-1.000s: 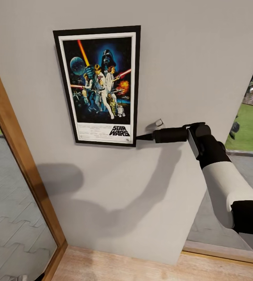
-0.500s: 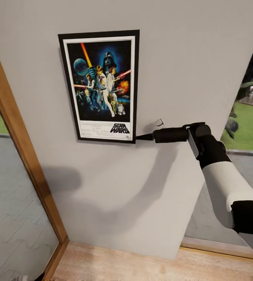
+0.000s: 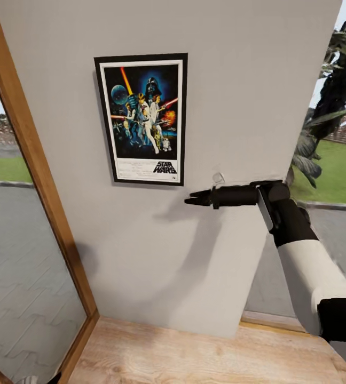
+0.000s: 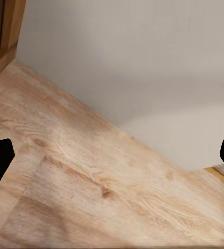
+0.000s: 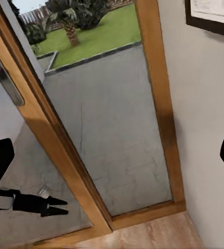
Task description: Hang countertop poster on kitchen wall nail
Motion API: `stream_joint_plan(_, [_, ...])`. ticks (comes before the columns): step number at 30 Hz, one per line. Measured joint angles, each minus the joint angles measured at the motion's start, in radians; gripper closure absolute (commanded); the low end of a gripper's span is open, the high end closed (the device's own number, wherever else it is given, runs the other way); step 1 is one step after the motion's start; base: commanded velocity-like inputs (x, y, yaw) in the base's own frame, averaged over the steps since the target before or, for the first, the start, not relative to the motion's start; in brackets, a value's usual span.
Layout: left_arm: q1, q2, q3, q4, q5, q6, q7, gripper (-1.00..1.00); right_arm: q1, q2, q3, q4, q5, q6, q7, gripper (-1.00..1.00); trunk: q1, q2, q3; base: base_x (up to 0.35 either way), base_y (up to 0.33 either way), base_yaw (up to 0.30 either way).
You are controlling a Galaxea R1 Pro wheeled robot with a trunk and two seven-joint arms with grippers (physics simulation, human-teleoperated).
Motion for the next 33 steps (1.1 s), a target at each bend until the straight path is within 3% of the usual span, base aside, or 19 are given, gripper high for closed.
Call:
stream_joint_plan(1, [0.0, 0.0, 0.0, 0.0, 0.0, 0.0, -0.002, -1.0, 0.018, 0.0, -0.001, -0.018, 0.0, -0.002, 0.001, -1.0, 0.0, 0.0, 0.0, -0.006, 0.0, 0.0])
stream_joint_plan(3, [0.0, -0.001, -0.001, 0.0, -0.001, -0.001, -0.028, -1.0, 0.108, -0.009, -0.007, -0.072, 0.002, -0.012, 0.002, -1.0, 0.0, 0.0, 0.0, -0.004, 0.0, 0.0])
stream_joint_plan(6, [0.0, -0.002, -0.001, 0.0, -0.002, -0.002, -0.049, -1.0, 0.175, -0.027, -0.008, -0.086, 0.002, -0.041, 0.001, -1.0, 0.0, 0.0, 0.0, -0.002, 0.0, 0.0])
stream_joint_plan(7, [0.0, -0.004, -0.002, 0.0, -0.004, -0.002, -0.06, -1.0, 0.238, -0.046, -0.014, -0.093, 0.002, -0.092, -0.001, -1.0, 0.0, 0.0, 0.0, 0.0, 0.0, 0.0])
stream_joint_plan(9, [0.0, -0.005, -0.003, 0.001, -0.01, -0.002, -0.065, -1.0, 0.289, -0.054, -0.037, -0.095, 0.002, -0.13, -0.001, -1.0, 0.0, 0.0, 0.0, 0.0, 0.0, 0.0])
stream_joint_plan(13, [0.0, -0.015, -0.014, 0.0, -0.074, -0.002, -0.072, -1.0, 0.433, -0.064, -0.18, -0.097, 0.005, -0.207, 0.0, -1.0, 0.0, 0.0, 0.0, 0.0, 0.0, 0.0])
stream_joint_plan(14, [0.0, -0.025, -0.016, -0.001, -0.118, -0.003, -0.073, -1.0, 0.495, -0.067, -0.239, -0.096, 0.008, -0.238, 0.001, -1.0, 0.0, 0.0, 0.0, 0.0, 0.0, 0.0])
stream_joint_plan(16, [0.0, -0.031, -0.012, 0.0, -0.143, -0.003, -0.073, -1.0, 0.542, -0.068, -0.268, -0.096, 0.011, -0.262, 0.001, -1.0, 0.0, 0.0, 0.0, 0.0, 0.0, 0.0])
stream_joint_plan(17, [0.0, -0.046, -0.012, 0.004, -0.192, -0.005, -0.074, -1.0, 0.619, -0.08, -0.3, -0.092, 0.04, -0.319, 0.0, -1.0, 0.0, 0.0, 0.0, 0.0, 0.0, 0.0])
stream_joint_plan(21, [0.0, -0.052, -0.006, 0.014, -0.211, -0.004, -0.074, -1.0, 0.738, -0.093, -0.313, -0.071, 0.105, -0.357, -0.009, -1.0, 0.0, 0.0, 0.0, 0.0, 0.0, 0.0])
stream_joint_plan(22, [0.011, -0.053, -0.008, 0.018, -0.215, -0.001, -0.073, -1.0, 0.789, -0.097, -0.367, 0.041, 0.122, -0.481, -0.115, -1.0, 0.0, 0.0, 0.0, 0.0, 0.0, 0.0])
stream_joint_plan(23, [0.023, -0.053, -0.007, 0.018, -0.216, 0.0, -0.073, -1.0, 0.86, -0.097, -0.381, 0.097, 0.124, -0.503, -0.134, -1.0, 0.0, 0.0, 0.0, 0.0, 0.0, 0.0])
stream_joint_plan(25, [0.038, -0.054, -0.007, 0.018, -0.216, 0.001, -0.07, -1.0, 0.849, -0.103, -0.411, 0.201, 0.126, -0.559, -0.177, -1.0, 0.0, 0.0, 0.0, 0.0, 0.0, 0.0])
stream_joint_plan(26, [0.068, -0.055, -0.009, 0.018, -0.219, 0.003, -0.062, -1.0, 0.857, -0.148, -0.434, 0.348, 0.126, -0.688, -0.287, -1.0, 0.0, 0.0, 0.0, 0.0, 0.0, 0.0])
stream_joint_plan(27, [0.078, -0.055, -0.006, 0.018, -0.217, 0.004, -0.052, -1.0, 0.86, -0.164, -0.434, 0.533, 0.124, -0.735, -0.343, -1.0, 0.0, 0.0, 0.0, 0.0, 0.0, 0.0])
stream_joint_plan(28, [0.081, -0.055, -0.005, 0.018, -0.217, 0.004, -0.04, -1.0, 0.86, -0.168, -0.435, 0.58, 0.123, -0.758, -0.374, -1.0, 0.0, 0.0, 0.0, 0.0, 0.0, 0.0])
stream_joint_plan(30, [0.09, -0.065, -0.004, 0.018, -0.22, 0.003, 0.108, -1.0, 0.861, -0.178, -0.434, 0.744, 0.123, -0.852, -0.542, -1.0, 0.0, 0.0, 0.0, 0.0, 0.0, 0.0])
stream_joint_plan(33, [0.093, -0.082, -0.004, 0.018, -0.221, 0.001, 0.258, -1.0, 0.861, -0.179, -0.433, 0.822, 0.122, -0.883, -0.655, -1.0, 0.0, 0.0, 0.0, 0.0, 0.0, 0.0])
